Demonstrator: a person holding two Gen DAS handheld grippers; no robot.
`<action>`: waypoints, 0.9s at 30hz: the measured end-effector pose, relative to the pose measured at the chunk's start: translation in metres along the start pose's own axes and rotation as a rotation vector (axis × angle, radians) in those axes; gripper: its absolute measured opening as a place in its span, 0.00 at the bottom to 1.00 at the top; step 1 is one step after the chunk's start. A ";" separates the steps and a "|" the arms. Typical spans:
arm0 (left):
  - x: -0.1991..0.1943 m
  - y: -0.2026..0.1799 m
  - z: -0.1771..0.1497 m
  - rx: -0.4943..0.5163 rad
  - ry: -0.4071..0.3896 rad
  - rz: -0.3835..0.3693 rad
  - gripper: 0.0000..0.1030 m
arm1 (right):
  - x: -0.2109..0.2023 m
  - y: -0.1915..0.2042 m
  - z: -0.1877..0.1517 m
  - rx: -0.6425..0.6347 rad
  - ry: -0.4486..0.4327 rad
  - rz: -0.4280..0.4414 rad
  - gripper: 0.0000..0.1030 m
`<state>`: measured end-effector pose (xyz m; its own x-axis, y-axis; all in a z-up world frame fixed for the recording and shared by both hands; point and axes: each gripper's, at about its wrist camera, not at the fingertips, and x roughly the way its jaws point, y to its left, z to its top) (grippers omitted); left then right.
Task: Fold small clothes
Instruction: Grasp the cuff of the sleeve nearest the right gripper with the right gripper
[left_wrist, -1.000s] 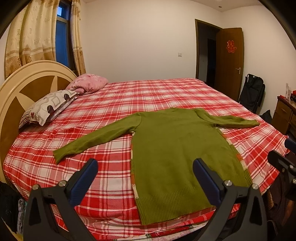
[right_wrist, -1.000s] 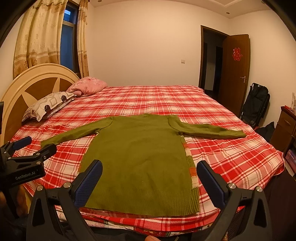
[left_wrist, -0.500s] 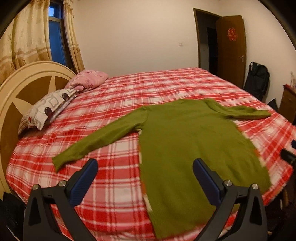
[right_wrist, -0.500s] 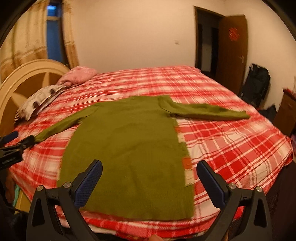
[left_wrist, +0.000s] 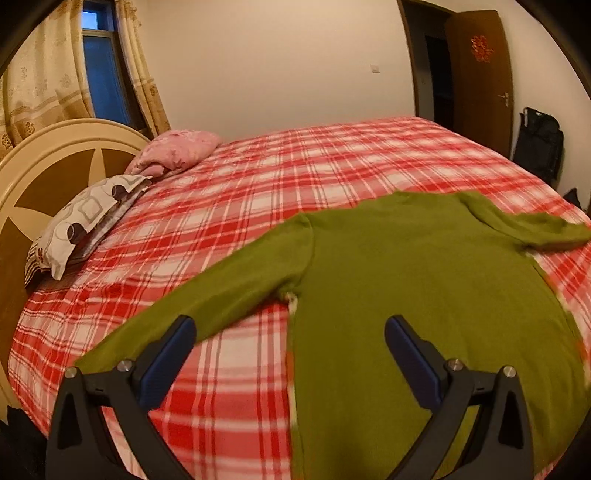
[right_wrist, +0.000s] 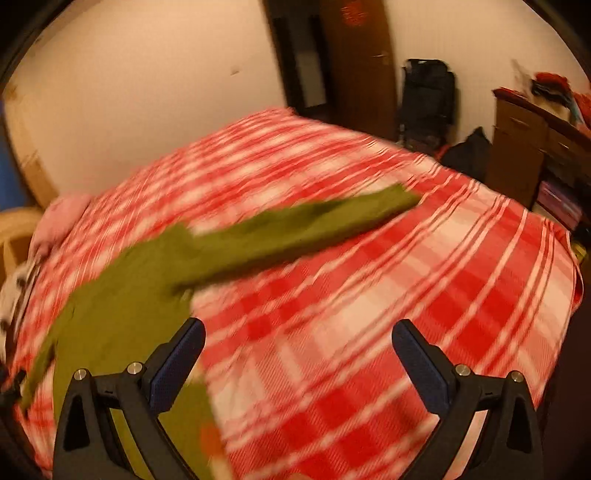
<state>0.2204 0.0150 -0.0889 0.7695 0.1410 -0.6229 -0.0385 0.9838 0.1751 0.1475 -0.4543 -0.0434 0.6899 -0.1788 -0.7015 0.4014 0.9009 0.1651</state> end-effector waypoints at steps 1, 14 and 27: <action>0.008 0.000 0.002 -0.005 0.005 0.013 1.00 | 0.009 -0.008 0.012 0.021 -0.004 -0.016 0.98; 0.081 0.006 0.004 -0.097 0.108 0.036 1.00 | 0.135 -0.095 0.098 0.316 0.112 -0.062 0.63; 0.096 0.007 0.010 -0.137 0.107 -0.021 1.00 | 0.201 -0.112 0.114 0.335 0.148 -0.190 0.35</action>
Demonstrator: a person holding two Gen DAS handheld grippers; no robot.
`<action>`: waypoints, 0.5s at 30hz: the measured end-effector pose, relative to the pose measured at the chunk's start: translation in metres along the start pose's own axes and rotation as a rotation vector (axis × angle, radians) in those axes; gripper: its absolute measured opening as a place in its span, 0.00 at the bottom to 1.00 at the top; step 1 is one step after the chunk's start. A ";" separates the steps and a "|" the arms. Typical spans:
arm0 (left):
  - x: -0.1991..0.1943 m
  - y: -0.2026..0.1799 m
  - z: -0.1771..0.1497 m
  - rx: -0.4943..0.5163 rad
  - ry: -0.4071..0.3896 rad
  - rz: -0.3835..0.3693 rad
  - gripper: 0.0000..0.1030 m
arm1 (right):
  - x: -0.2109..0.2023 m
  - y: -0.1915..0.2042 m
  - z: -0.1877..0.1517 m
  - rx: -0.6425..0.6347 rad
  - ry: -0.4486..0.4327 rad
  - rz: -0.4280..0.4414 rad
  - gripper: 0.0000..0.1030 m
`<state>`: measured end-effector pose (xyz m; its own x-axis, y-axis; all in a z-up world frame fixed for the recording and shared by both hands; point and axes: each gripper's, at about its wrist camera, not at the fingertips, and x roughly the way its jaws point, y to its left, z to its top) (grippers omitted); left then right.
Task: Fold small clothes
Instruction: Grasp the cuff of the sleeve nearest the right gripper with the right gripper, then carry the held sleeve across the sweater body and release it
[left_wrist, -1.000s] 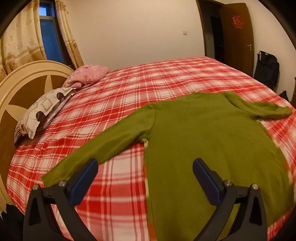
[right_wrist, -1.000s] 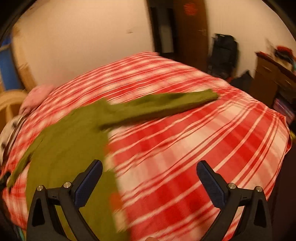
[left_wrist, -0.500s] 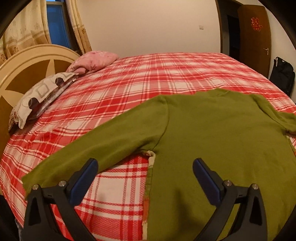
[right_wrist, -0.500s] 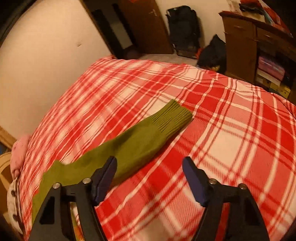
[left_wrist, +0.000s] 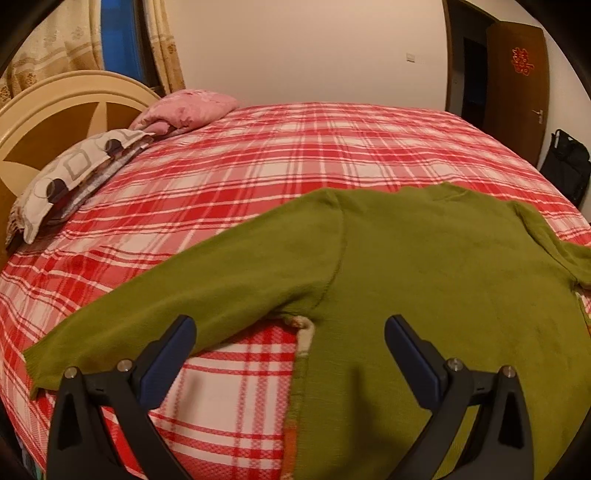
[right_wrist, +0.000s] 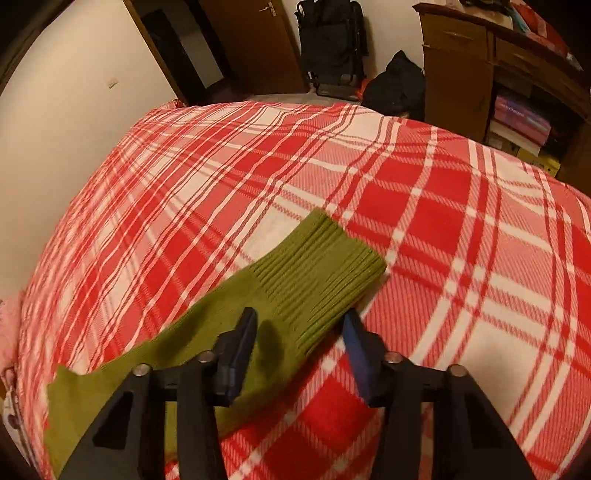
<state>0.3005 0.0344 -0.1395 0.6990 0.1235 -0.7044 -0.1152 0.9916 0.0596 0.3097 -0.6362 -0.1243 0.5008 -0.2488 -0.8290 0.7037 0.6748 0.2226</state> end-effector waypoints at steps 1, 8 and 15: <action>0.000 -0.001 0.000 0.001 0.001 -0.012 1.00 | 0.002 0.001 0.001 -0.012 -0.003 -0.011 0.29; -0.009 -0.005 0.002 0.002 -0.023 -0.055 1.00 | -0.015 0.016 0.002 -0.088 -0.086 -0.001 0.09; -0.019 -0.008 0.004 -0.009 -0.045 -0.086 1.00 | -0.073 0.090 -0.023 -0.291 -0.218 0.099 0.08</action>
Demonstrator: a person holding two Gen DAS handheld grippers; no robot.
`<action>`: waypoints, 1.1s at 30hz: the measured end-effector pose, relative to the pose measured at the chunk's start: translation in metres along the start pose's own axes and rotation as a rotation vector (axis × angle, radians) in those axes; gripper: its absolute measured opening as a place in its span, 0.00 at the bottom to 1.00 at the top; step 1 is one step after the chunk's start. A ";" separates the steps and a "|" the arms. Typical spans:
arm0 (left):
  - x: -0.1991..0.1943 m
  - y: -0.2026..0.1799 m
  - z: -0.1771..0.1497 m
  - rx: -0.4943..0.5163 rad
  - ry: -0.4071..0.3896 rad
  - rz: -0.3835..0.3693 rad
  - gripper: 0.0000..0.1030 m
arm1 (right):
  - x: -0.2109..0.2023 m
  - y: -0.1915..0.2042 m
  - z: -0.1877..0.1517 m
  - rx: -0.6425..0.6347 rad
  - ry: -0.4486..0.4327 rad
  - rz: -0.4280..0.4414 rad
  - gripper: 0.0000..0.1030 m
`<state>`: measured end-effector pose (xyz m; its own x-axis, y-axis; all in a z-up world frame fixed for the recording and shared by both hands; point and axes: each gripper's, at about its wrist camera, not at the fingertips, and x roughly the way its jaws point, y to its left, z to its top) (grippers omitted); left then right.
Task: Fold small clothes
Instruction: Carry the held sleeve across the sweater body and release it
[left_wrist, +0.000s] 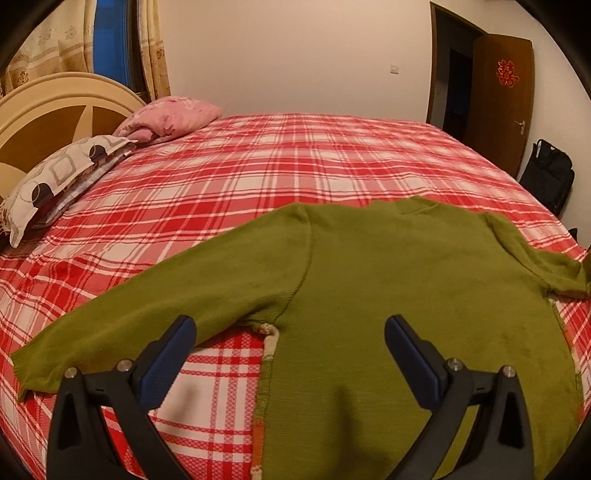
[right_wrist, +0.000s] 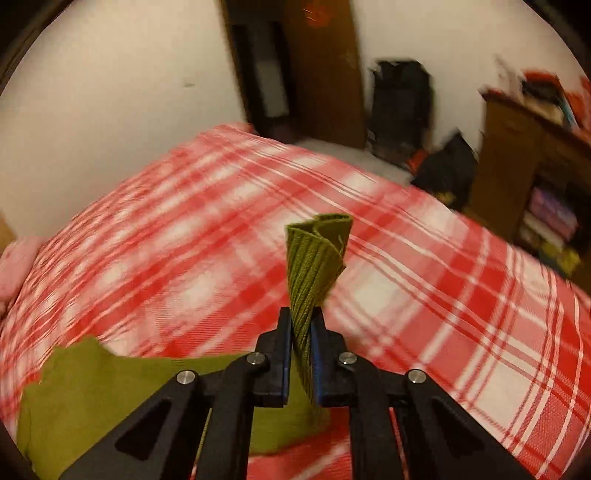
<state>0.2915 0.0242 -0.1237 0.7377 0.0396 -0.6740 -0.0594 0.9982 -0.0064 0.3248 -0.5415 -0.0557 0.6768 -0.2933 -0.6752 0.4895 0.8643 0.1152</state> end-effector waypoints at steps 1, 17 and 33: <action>-0.001 0.000 -0.001 -0.001 0.000 -0.005 1.00 | -0.009 0.018 0.000 -0.036 -0.018 0.023 0.08; -0.013 0.010 -0.004 -0.023 -0.019 -0.051 1.00 | -0.064 0.229 -0.066 -0.409 -0.055 0.313 0.08; 0.001 0.017 -0.002 -0.039 0.010 -0.044 1.00 | -0.032 0.332 -0.191 -0.570 0.151 0.493 0.09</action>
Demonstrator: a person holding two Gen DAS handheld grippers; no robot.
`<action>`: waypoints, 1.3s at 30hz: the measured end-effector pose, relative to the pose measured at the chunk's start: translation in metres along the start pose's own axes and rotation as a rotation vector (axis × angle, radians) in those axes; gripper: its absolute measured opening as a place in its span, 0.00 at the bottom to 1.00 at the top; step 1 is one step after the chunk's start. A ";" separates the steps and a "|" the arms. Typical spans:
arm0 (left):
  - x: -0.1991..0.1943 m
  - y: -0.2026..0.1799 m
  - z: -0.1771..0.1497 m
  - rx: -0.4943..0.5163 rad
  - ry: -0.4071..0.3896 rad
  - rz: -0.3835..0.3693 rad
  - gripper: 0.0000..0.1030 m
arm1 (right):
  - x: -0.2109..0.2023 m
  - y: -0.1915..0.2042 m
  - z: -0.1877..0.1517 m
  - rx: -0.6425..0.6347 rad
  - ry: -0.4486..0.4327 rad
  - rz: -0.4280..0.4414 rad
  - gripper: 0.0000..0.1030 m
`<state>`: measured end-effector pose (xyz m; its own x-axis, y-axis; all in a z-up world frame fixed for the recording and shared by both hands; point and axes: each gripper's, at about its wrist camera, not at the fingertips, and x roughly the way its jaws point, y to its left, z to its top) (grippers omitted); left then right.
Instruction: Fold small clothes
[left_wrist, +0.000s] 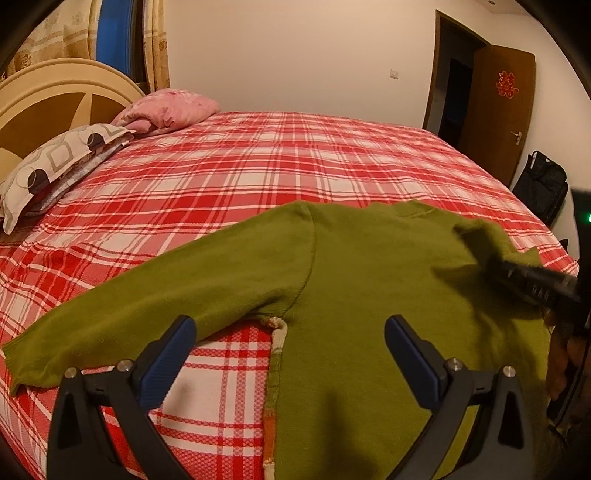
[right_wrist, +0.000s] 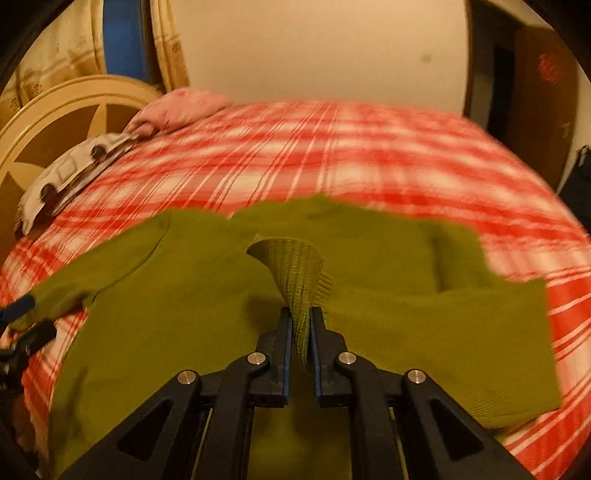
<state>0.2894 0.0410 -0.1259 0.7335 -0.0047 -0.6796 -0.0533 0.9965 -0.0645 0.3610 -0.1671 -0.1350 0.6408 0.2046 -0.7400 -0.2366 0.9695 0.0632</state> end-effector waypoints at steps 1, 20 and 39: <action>0.001 -0.001 0.001 0.001 0.003 0.000 1.00 | 0.003 -0.001 -0.004 0.007 0.026 0.022 0.12; 0.054 -0.134 0.021 0.087 0.180 -0.224 0.67 | -0.136 -0.097 -0.102 0.241 -0.119 -0.099 0.60; 0.078 -0.173 0.031 0.133 0.201 -0.237 0.12 | -0.131 -0.067 -0.131 0.126 -0.206 -0.092 0.60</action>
<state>0.3769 -0.1295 -0.1450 0.5656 -0.2408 -0.7887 0.2009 0.9678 -0.1514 0.1968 -0.2762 -0.1299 0.7937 0.1252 -0.5953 -0.0856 0.9918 0.0945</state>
